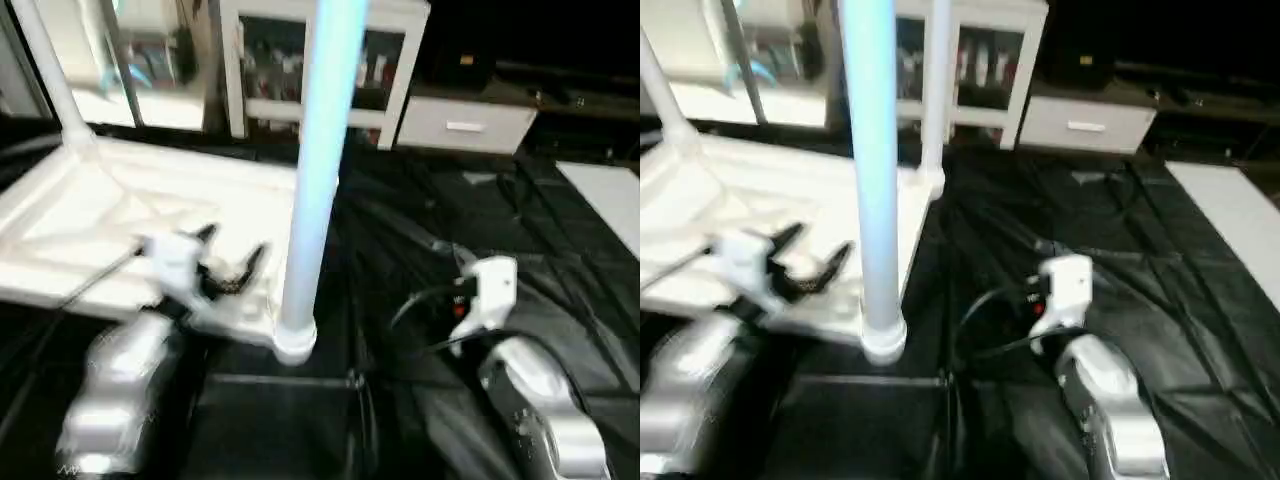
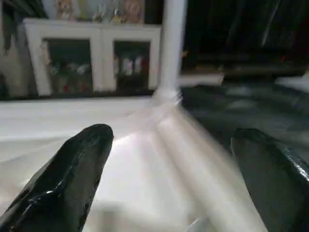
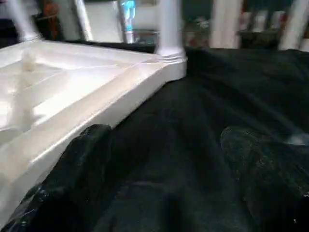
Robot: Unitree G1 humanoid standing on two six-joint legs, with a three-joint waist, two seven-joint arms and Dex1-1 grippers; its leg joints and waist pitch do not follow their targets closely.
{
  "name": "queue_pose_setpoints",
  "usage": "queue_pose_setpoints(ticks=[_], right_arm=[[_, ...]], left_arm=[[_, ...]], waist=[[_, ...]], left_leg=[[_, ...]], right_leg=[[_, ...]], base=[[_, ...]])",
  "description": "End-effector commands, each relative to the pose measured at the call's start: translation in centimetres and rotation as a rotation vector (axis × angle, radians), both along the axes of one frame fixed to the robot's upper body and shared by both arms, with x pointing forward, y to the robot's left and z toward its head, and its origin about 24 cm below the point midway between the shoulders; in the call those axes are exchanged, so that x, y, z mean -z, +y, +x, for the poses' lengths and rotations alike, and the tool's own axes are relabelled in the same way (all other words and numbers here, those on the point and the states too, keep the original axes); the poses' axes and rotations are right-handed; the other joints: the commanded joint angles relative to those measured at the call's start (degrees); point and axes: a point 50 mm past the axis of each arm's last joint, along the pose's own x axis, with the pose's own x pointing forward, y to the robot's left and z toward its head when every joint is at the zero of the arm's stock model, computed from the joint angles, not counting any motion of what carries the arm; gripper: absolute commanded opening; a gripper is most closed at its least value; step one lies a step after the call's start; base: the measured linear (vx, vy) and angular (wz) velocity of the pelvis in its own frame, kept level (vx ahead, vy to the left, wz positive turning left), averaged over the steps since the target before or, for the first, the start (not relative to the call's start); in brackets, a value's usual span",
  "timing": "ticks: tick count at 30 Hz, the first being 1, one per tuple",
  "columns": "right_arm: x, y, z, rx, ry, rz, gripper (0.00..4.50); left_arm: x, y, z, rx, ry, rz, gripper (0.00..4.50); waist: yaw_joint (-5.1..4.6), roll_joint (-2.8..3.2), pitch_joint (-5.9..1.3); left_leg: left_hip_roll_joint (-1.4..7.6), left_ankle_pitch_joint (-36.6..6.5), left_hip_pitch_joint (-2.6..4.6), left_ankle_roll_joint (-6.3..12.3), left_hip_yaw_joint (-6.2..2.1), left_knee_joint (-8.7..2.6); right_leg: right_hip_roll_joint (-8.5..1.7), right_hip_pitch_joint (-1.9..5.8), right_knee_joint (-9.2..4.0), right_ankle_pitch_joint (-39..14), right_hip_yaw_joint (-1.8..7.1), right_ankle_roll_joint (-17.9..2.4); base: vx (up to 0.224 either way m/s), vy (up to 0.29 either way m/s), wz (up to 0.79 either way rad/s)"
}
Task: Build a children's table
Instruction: Rotate table base
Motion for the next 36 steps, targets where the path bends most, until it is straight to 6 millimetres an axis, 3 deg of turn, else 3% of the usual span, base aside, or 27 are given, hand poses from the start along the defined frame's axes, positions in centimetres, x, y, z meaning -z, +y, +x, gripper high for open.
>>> queue_pose_setpoints(ticks=[1, 3, 4, 5, 6, 7, 8, 9, 12, 14, 16, 20, 22, 24, 30, 36], right_arm=[[-0.4, -0.1, -0.2, -0.03, -0.009, -0.012, 3.91], [-0.4, -0.4, -0.2, -0.037, -0.011, -0.016, 3.91], [-0.4, -0.6, -0.3, -0.05, -0.009, -0.022, 3.91], [-0.4, -0.7, -0.3, -0.055, -0.008, -0.024, 3.91], [-0.4, -0.7, -0.3, -0.055, -0.008, -0.024, 3.91], [-0.5, -1.2, -0.3, -0.104, -0.004, -0.052, 3.91], [-0.5, -1.2, -0.3, -0.108, -0.005, -0.055, 3.91], [-0.5, -1.4, -0.5, -0.162, -0.003, -0.077, 3.91], [-0.7, -1.5, -1.2, -0.307, 0.013, -0.109, 3.91], [-0.7, -1.6, -2.0, -0.422, 0.042, -0.13, 3.91], [-0.7, -1.9, -2.4, -0.492, 0.06, -0.159, 3.91], [-0.8, -2.3, -2.6, -0.545, 0.068, -0.194, 3.91], [-0.8, -2.3, -2.7, -0.568, 0.07, -0.204, 3.91], [-0.8, -2.3, -2.8, -0.572, 0.069, -0.209, 3.91], [-0.8, -2.4, -2.6, -0.573, 0.066, -0.215, 3.91], [-1.3, -2.5, -2.5, -0.576, 0.056, -0.219, 3.91]], left_arm=[[-0.3, 0.6, 0.0, 0.052, -0.003, -0.006, 4.46], [-0.4, 1.1, 0.3, 0.097, 0.014, 0.049, 4.46], [-0.5, 1.1, 0.5, 0.162, 0.043, 0.067, 4.46], [-0.5, 1.1, 0.5, 0.186, 0.054, 0.073, 4.46], [-0.5, 1.1, 0.5, 0.186, 0.054, 0.073, 4.46], [-0.3, 0.3, 0.6, 0.38, 0.136, 0.114, 4.46], [-0.2, 0.3, 0.6, 0.39, 0.14, 0.118, 4.46], [0.2, 0.0, 0.6, 0.488, 0.197, 0.163, 4.46], [0.9, 0.2, 0.7, 0.611, 0.276, 0.281, 4.46], [1.1, 0.4, 1.1, 0.673, 0.307, 0.367, 4.46], [1.0, 0.4, 1.5, 0.73, 0.326, 0.414, 4.46], [0.5, 0.2, 3.1, 0.781, 0.333, 0.491, 4.46], [0.3, 0.1, 3.8, 0.807, 0.335, 0.527, 4.46], [0.3, -0.2, 4.2, 0.84, 0.339, 0.546, 4.46], [0.2, -1.2, 4.9, 0.944, 0.36, 0.556, 4.46], [0.4, -1.3, 4.9, 1.009, 0.402, 0.561, 3.86]], waist=[[0.4, 1.7, -2.32], [0.45, 1.87, -1.21], [0.41, 1.87, -0.83], [0.85, 1.87, -0.42], [0.97, 1.77, -0.24], [1.34, 1.64, -0.12], [1.79, 1.89, -0.27], [1.76, 1.82, -0.41], [2.05, 1.93, -0.78], [2.27, 2.1, -0.93], [2.59, 1.9, -1.13], [2.88, 1.99, -1.32], [2.92, 1.92, -1.27], [2.84, 2.28, -1.23], [2.8, 2.1, -1.18], [2.74, 1.66, -1.1]], left_leg=[[3.58, 3.47, 0.48, 0.13, -0.48, -4.7], [4.57, -6.57, 0.97, 0.23, 0.25, -5.79], [4.73, -9.79, 0.99, 0.06, 0.38, -6.18], [4.69, -15.44, 1.24, -0.42, 0.77, -6.51], [4.71, -17.62, 1.48, -0.62, 1.07, -6.62], [4.7, -19.56, 1.96, -0.99, 1.51, -6.66], [4.83, -19.57, 2.38, -1.22, 1.85, -6.69], [4.95, -16.56, 1.55, -1.12, 1.88, -6.89], [4.87, -12.6, 1.04, -0.05, 2.33, -6.79], [4.99, -11.14, 0.93, 0.54, 2.43, -6.64], [4.99, -9.64, 0.96, 1.19, 2.62, -6.42], [5.04, -6.66, 0.86, 1.71, 2.95, -6.06], [5.1, -6.74, 0.69, 1.64, 2.84, -6.11], [5.32, -7.52, 0.66, 0.98, 2.73, -6.25], [5.37, -7.83, 0.73, 0.96, 2.94, -6.23], [5.6, -7.56, 0.75, 1.13, 3.07, -6.28]], right_leg=[[-4.6, 3.85, -3.39, 19.69, 2.02, -8.48], [-5.08, 3.01, -4.54, 3.37, 2.3, -11.51], [-5.22, 2.88, -4.81, -0.72, 2.37, -11.74], [-5.44, 2.53, -5.58, -9.45, 2.59, -11.03], [-5.49, 2.11, -5.92, -13.16, 2.75, -10.49], [-5.87, 1.6, -6.56, -18.43, 2.93, -9.4], [-5.79, 1.07, -6.62, -19.57, 3.1, -8.7], [-5.86, 1.72, -6.18, -15.98, 3.12, -8.87], [-5.71, 1.97, -5.71, -10.05, 3.06, -8.95], [-5.91, 2.05, -5.45, -7.61, 3.12, -9.45], [-5.98, 2.1, -5.46, -5.33, 3.16, -9.9], [-6.16, 2.15, -5.08, -1.01, 2.98, -12.47], [-6.22, 2.34, -5.04, -1.26, 2.88, -12.93], [-6.4, 2.41, -4.94, -2.06, 2.87, -13.44], [-6.52, 2.37, -5.22, -2.72, 2.98, -14.16], [-6.62, 2.33, -5.14, -3.11, 2.97, -14.4]], base=[[0.0, 0.0, 0.0], [0.0, 0.0, 0.0], [0.0, 0.0, 0.0], [-0.063, 0.028, 0.06], [-0.067, 0.02, 0.08], [-0.067, 0.02, 0.08], [-0.06, 0.015, 0.11], [0.0, 0.0, 0.0], [0.0, 0.0, 0.0], [0.0, 0.0, 0.0], [0.0, 0.0, 0.0], [0.0, 0.0, 0.0], [0.0, 0.0, 0.0], [0.0, 0.0, 0.0], [0.0, 0.0, 0.0], [0.0, 0.0, 0.0]])
